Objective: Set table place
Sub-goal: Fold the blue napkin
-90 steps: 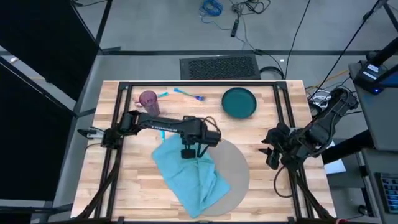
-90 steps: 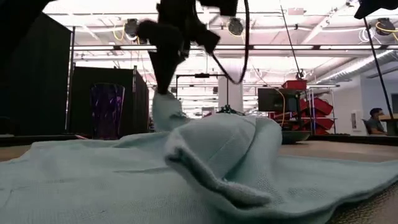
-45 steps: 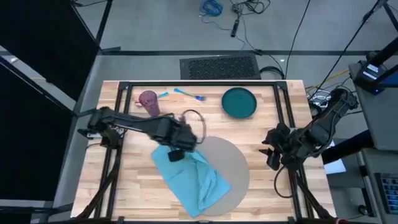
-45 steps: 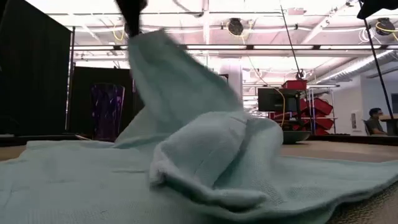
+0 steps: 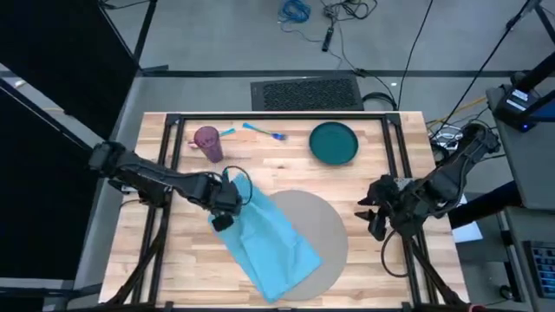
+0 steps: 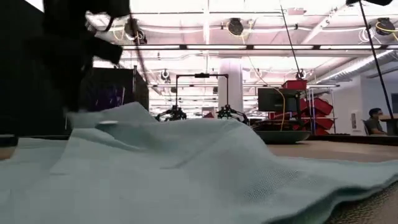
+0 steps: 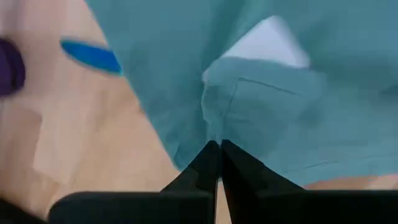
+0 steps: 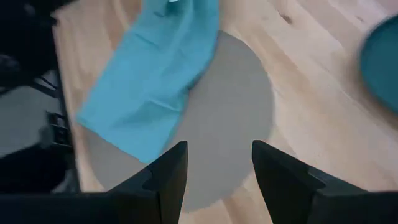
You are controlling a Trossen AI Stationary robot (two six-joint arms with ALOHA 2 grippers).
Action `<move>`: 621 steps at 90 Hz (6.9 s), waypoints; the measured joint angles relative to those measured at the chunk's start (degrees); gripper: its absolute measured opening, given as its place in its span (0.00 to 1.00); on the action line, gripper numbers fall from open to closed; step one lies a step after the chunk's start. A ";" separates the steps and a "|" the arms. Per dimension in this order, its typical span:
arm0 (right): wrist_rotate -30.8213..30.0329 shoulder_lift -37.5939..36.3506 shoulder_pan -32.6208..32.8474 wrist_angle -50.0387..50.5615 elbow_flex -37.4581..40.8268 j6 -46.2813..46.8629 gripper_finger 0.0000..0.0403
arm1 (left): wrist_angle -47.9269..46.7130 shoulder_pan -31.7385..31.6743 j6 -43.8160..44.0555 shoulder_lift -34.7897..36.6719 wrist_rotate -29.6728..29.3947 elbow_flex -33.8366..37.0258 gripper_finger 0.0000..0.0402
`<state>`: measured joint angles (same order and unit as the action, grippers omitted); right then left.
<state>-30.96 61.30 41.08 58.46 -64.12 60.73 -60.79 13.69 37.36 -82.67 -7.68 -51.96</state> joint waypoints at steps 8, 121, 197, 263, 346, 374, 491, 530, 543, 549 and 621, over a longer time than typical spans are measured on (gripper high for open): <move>1.34 1.14 -1.27 -3.25 0.00 -1.76 0.41 | -0.59 1.07 0.99 0.70 1.25 1.29 0.00; 11.89 22.78 -14.93 -31.82 0.74 -21.44 0.41 | -15.60 1.66 14.32 3.36 -15.19 -2.43 0.21; 14.90 39.22 -9.81 -31.74 0.74 -14.93 0.41 | 50.20 16.75 4.18 -15.95 -7.10 -7.55 0.21; 11.81 45.45 -8.09 -28.54 0.76 -13.68 0.41 | 59.38 26.51 5.73 -27.38 -12.38 -10.48 0.21; 12.86 46.01 -7.23 -30.56 0.74 -12.58 0.41 | 58.41 26.91 6.82 -27.63 -14.08 -10.39 0.21; 18.03 46.01 -3.70 -23.72 -2.26 -0.73 0.41 | 58.78 26.99 4.17 -27.62 -13.98 -12.12 0.21; 20.68 50.62 1.76 -18.18 -11.30 21.96 0.41 | 57.26 27.06 2.26 -27.61 -14.26 -12.16 0.21; 21.53 52.50 1.66 -20.24 -11.23 24.14 0.41 | 57.24 27.82 2.22 -27.61 -14.28 -12.18 0.21; 21.62 52.72 1.62 -20.69 -11.26 24.33 0.40 | 57.22 27.98 2.22 -27.61 -14.28 -12.18 0.21; 21.59 52.72 1.62 -20.51 -11.26 24.33 0.37 | 57.19 28.02 2.22 -27.61 -14.28 -12.18 0.21; 18.14 49.38 0.08 -15.42 -11.24 20.79 0.00 | 57.81 27.80 1.63 -27.61 -14.61 -12.18 0.21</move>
<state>-12.82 110.68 41.16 43.03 -75.36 81.52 -2.98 41.49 38.99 -110.28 -22.29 -64.14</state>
